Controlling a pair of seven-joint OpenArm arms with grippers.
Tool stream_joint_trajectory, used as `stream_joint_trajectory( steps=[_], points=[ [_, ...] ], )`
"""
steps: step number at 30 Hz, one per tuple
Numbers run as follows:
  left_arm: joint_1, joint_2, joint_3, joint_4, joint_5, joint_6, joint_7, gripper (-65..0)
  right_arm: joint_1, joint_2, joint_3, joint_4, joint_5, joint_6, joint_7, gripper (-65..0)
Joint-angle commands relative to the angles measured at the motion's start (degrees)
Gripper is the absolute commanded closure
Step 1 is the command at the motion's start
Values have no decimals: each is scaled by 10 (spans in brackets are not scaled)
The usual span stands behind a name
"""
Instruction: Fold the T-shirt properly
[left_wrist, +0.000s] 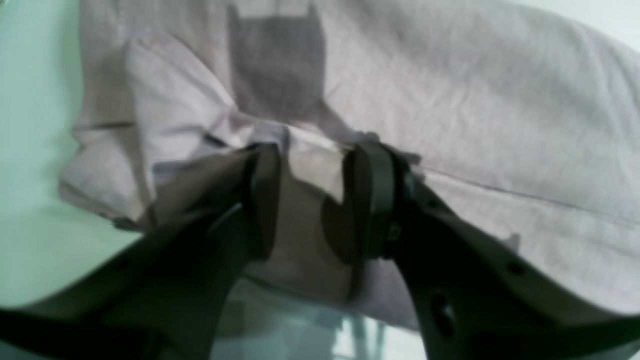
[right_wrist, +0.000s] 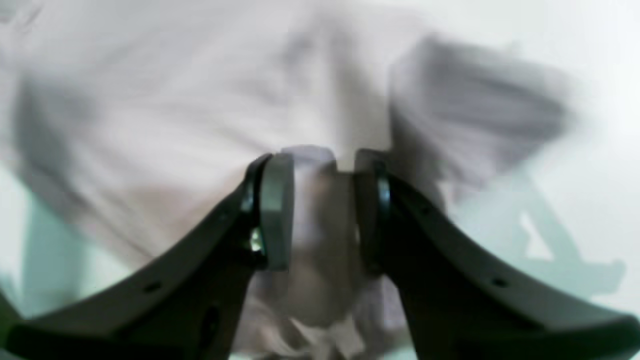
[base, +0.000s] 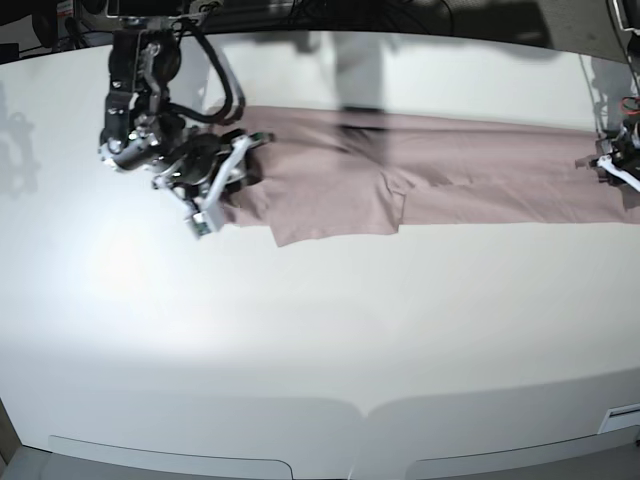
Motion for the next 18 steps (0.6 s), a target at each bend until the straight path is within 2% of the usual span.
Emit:
stream_joint_trajectory(
  steps=[1, 7, 15, 18],
  points=[
    [5, 13, 6, -9, -3, -10, 48, -243, 8, 9, 12, 7, -9, -7, -2, -212],
    [7, 30, 6, -9, -2, -10, 46, -243, 24, 42, 23, 7, 0, -7, -1, -212],
    [0, 22, 5, -7, -2, -10, 45, -243, 71, 45, 23, 7, 4, -7, -3, -212],
    [-7, 13, 5, -7, -2, -10, 45, -243, 101, 44, 23, 8, 53, -7, -30, -212]
  ],
)
